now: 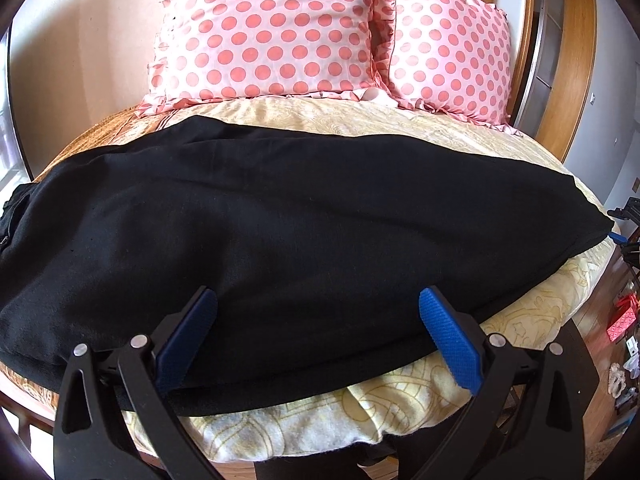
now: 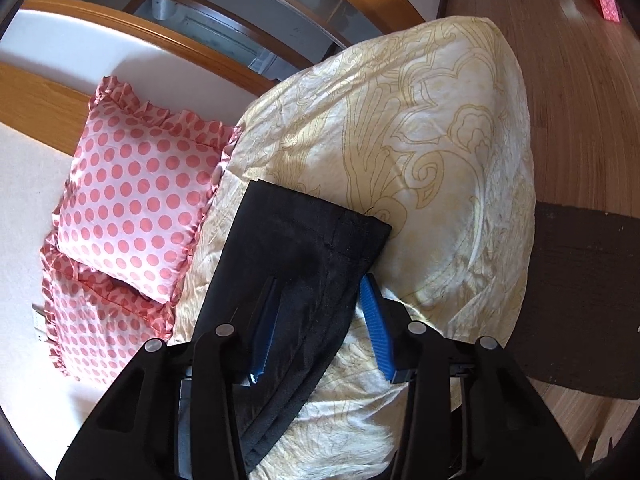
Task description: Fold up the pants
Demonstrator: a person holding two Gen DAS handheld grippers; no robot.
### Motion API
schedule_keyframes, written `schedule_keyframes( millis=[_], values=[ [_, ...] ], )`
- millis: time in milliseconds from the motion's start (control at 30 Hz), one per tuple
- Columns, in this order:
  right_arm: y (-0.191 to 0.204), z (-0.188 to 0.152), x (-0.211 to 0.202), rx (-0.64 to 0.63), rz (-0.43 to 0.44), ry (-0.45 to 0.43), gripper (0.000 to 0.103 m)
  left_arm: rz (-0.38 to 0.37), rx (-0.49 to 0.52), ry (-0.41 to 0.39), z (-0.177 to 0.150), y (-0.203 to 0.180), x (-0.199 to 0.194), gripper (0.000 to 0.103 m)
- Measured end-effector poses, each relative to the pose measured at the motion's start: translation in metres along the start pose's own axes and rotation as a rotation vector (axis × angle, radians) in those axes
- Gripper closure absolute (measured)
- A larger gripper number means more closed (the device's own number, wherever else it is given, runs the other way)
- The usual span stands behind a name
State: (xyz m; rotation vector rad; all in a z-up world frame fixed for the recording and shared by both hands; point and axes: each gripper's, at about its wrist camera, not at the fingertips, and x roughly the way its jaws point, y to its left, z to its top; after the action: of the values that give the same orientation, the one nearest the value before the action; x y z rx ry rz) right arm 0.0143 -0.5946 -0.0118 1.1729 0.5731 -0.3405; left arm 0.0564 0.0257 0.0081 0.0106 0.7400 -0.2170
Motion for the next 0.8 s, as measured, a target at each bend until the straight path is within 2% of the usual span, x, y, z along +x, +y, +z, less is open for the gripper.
schedule_keyframes(
  millis=[133,267,333,400,567,800],
  values=[
    [-0.010,0.007,0.007,0.101,0.067,-0.035,0.058,-0.006,-0.003,0.000,0.000,0.001,-0.001,0.002],
    [-0.005,0.005,0.010,0.075,0.058,-0.070,0.061,-0.018,-0.019,0.001,0.001,0.003,-0.002,0.002],
    [-0.003,0.004,0.013,0.037,0.023,-0.075,0.083,-0.022,-0.020,0.000,0.001,0.003,-0.002,0.002],
    [-0.006,0.003,0.016,0.033,0.023,-0.070,0.091,-0.020,-0.020,0.000,0.001,0.003,-0.002,0.002],
    [0.003,-0.001,0.008,-0.045,0.045,-0.102,0.094,-0.024,-0.020,-0.001,0.000,0.003,-0.003,0.002],
    [0.045,-0.011,-0.004,-0.182,0.166,-0.087,0.095,-0.015,-0.015,-0.006,0.000,0.003,-0.004,0.002]
  ],
)
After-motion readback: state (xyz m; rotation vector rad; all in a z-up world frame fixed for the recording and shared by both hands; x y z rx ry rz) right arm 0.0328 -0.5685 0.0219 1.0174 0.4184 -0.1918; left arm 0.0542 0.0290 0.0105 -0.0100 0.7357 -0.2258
